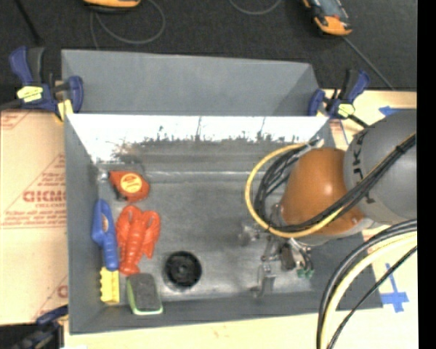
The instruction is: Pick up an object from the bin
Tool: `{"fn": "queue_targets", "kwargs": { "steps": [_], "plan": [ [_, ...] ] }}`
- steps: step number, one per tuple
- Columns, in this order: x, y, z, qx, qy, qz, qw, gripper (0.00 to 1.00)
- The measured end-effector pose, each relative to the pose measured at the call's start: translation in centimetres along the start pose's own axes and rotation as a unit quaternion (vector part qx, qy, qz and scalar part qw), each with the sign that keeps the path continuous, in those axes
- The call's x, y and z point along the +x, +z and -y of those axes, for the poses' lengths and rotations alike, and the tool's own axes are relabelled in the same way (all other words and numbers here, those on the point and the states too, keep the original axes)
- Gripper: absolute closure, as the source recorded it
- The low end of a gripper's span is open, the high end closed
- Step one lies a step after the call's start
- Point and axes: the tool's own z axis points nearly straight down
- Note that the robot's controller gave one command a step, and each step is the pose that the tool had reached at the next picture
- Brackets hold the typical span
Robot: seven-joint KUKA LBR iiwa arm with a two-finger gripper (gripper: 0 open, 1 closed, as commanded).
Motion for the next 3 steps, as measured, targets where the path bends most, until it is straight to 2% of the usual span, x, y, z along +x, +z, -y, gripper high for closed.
{"fn": "queue_targets", "kwargs": {
  "steps": [1,2,3],
  "plan": [
    [-1.1,2.1,-2.1,-0.001,-0.016,-0.0020,0.9999,0.00],
    [-2.0,-2.2,-5.2,-0.001,-0.072,-0.0053,0.9974,0.00],
    [-1.8,-3.0,-7.7,-0.001,-0.080,0.0029,0.9968,0.00]
  ]
}}
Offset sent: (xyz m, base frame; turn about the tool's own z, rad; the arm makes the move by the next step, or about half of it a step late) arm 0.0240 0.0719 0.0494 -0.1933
